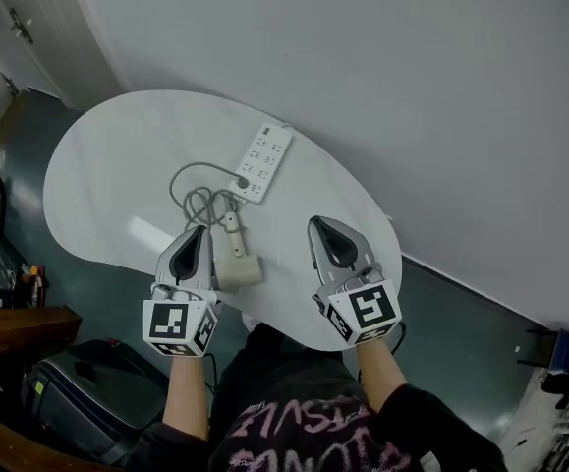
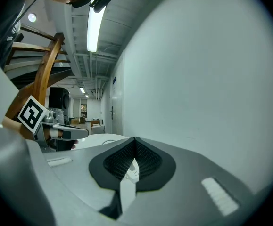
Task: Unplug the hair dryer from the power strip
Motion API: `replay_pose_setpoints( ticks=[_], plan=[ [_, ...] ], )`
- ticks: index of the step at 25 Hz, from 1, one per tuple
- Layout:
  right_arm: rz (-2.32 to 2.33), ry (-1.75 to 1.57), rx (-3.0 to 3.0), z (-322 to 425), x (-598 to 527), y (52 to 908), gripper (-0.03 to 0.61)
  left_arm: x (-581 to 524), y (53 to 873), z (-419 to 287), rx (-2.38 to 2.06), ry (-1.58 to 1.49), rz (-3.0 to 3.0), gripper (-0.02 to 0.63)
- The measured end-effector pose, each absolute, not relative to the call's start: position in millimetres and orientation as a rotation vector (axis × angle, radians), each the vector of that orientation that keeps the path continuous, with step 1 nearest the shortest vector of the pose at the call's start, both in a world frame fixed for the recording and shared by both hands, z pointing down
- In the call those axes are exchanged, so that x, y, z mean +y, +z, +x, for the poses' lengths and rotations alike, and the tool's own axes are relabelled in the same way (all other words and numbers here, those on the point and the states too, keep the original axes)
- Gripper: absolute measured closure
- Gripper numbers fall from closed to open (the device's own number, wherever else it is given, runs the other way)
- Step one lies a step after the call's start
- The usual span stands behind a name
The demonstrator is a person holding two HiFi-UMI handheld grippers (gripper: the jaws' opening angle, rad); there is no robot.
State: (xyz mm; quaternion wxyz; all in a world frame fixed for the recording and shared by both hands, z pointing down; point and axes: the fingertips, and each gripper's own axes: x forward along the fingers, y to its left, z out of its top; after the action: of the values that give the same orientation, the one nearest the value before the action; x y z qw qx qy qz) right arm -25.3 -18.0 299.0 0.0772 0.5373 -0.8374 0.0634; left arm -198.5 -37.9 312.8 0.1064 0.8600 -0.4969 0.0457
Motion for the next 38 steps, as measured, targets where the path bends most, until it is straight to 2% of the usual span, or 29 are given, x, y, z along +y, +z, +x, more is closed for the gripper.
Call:
replay_pose_setpoints(
  ticks=[20,38],
  plan=[
    [1.755,0.119,-2.483,-11,-26,259,0.568,-60,298,-174,-1.344,0.117,2.632,0.614],
    [1.717,0.18,-2.582,50,-20,268,0.568,-42,288,-119,-1.464,0.216,2.615,0.614]
  ],
)
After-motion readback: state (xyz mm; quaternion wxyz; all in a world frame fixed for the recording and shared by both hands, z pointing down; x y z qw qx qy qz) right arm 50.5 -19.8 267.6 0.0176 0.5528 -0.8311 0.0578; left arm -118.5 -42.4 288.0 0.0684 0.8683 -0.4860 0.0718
